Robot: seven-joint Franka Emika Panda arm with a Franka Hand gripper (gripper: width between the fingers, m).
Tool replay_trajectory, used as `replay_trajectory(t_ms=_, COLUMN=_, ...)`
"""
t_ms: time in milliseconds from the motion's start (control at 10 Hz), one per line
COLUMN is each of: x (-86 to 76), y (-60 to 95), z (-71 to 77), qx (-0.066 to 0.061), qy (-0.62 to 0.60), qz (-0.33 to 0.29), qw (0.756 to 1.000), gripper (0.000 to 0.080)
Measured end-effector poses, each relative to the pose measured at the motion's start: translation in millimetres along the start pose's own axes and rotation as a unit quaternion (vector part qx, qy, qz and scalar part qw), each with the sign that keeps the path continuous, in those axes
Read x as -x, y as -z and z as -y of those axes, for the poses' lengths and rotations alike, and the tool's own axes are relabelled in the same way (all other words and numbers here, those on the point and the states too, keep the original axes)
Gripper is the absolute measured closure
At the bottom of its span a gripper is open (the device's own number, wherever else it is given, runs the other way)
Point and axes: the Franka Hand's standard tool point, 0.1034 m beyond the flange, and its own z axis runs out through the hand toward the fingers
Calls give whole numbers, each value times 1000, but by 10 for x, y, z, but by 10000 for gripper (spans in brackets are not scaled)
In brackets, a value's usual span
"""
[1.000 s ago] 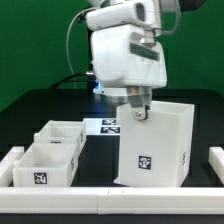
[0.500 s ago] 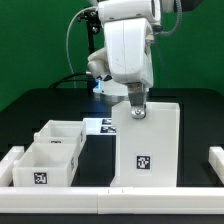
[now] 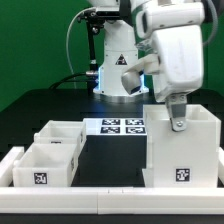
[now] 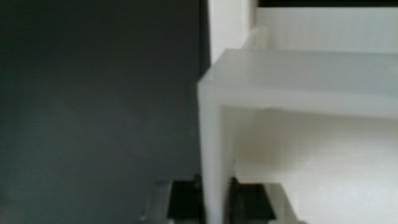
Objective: Assemble drawer
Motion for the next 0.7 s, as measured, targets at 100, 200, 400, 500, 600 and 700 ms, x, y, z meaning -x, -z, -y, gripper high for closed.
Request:
replay_trajectory(t_ms=100, x=24, y=7, z=0, qx=-2, qy=-9, qz=1, qw=1000, gripper=739)
replay_trajectory(t_ms=200, x=27, y=8, z=-1, qx=-2, qy=-11, qz=1, qw=1000, gripper=735)
replay_trajectory(t_ms=400, x=29, y=8, z=0, qx=-2, qy=-12, qz=1, qw=1000, gripper=735)
replay_trajectory(t_ms=500, x=6, y=2, z=-3, qx=-2, qy=-15, qz=1, qw=1000, gripper=735)
replay_trajectory(t_ms=600, x=-87, y=-22, z=-12, qx=0, qy=-8, qz=-3, qw=1000, gripper=735)
replay_trajectory(t_ms=700, x=-159, y=-38, z=-11, qx=2, qy=1, qz=-4, qw=1000, gripper=735)
